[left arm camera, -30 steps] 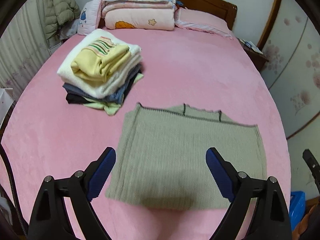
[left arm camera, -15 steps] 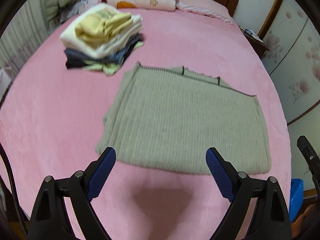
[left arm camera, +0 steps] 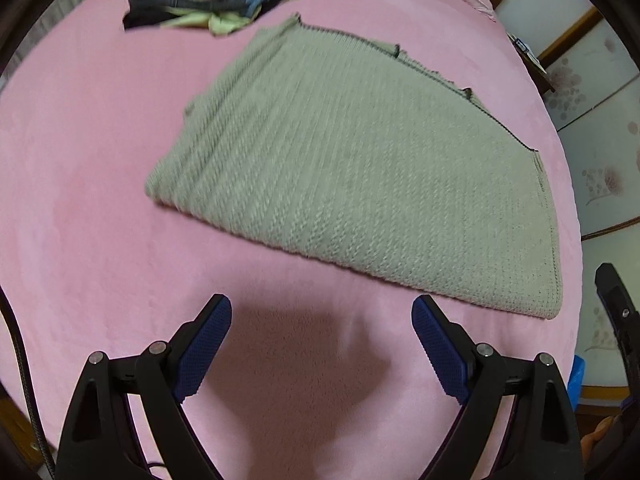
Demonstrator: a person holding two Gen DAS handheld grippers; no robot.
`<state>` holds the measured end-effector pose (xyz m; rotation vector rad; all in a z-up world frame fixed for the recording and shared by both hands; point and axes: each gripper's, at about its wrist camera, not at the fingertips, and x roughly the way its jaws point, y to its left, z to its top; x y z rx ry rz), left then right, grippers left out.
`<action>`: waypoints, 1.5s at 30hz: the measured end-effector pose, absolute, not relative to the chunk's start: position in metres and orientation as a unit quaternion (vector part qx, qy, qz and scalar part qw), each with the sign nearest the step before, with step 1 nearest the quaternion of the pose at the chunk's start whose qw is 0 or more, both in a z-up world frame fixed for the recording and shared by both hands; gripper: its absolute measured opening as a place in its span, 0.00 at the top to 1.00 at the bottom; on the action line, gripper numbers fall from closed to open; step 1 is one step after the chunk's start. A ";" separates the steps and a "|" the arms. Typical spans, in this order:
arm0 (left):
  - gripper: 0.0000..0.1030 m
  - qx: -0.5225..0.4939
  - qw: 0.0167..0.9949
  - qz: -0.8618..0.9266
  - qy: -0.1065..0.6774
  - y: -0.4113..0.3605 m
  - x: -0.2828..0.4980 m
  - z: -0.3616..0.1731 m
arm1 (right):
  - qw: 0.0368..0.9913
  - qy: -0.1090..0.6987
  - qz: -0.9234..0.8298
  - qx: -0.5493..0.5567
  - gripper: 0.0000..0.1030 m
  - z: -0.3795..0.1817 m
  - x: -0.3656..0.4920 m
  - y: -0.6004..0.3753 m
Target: Fold large clothes
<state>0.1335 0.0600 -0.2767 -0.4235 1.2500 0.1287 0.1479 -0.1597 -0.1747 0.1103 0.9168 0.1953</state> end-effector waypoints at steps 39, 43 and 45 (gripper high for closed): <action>0.61 -0.412 0.820 0.028 0.396 0.157 0.203 -0.364 | 0.898 0.428 0.101 -0.016 0.88 -0.276 0.219 -0.097; 0.74 -0.384 0.836 0.029 0.391 0.152 0.204 -0.356 | 0.894 0.435 0.110 -0.022 0.91 -0.292 0.229 -0.086; 0.79 -0.346 0.855 0.037 0.384 0.142 0.202 -0.344 | 0.887 0.446 0.114 -0.027 0.93 -0.305 0.232 -0.083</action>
